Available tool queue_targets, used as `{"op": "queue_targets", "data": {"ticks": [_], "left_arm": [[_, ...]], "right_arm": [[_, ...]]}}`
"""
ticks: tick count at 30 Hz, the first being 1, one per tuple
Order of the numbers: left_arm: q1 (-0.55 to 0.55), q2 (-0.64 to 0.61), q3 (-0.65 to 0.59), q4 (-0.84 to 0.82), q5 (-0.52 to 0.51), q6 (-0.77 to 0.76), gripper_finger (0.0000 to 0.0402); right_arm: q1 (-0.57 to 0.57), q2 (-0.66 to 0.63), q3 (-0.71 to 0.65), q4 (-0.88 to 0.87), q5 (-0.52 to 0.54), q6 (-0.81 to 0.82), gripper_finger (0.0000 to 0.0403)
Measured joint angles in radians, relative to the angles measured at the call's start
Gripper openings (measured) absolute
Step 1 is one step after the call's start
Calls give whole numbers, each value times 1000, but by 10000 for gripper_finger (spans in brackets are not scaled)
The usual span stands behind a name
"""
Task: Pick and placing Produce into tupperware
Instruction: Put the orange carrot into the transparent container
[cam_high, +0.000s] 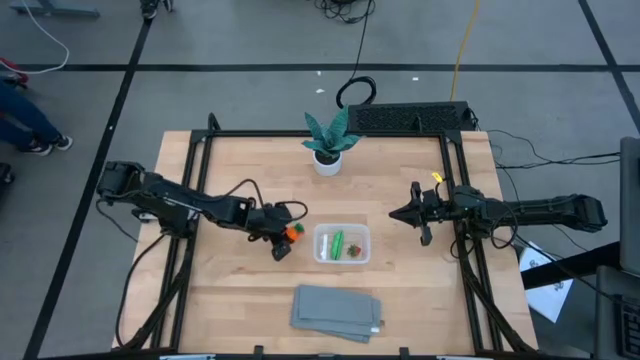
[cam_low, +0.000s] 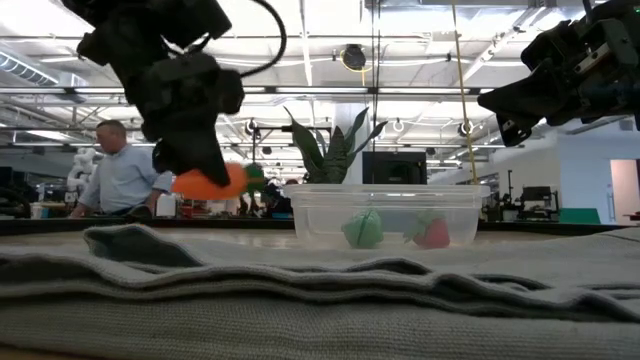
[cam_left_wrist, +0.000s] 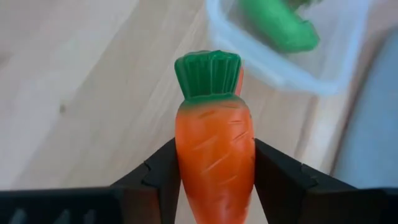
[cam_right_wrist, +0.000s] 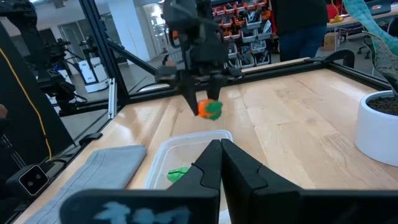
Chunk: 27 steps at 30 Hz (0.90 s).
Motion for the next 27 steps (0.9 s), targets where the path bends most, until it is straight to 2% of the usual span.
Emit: {"op": "queue_targets", "data": {"ticks": [8, 12, 20, 27], "left_arm": [[16, -117, 1, 151, 27, 305, 170], [15, -189, 1, 175, 27, 422, 170], [16, -320, 2, 159, -25, 555, 170], [46, -364, 2, 167, -51, 599, 170]], "right_arm": [[0, 0, 0, 4, 0, 0, 0], [0, 0, 0, 8, 0, 0, 0], [0, 0, 0, 8, 0, 0, 0], [0, 0, 0, 8, 0, 0, 0]]}}
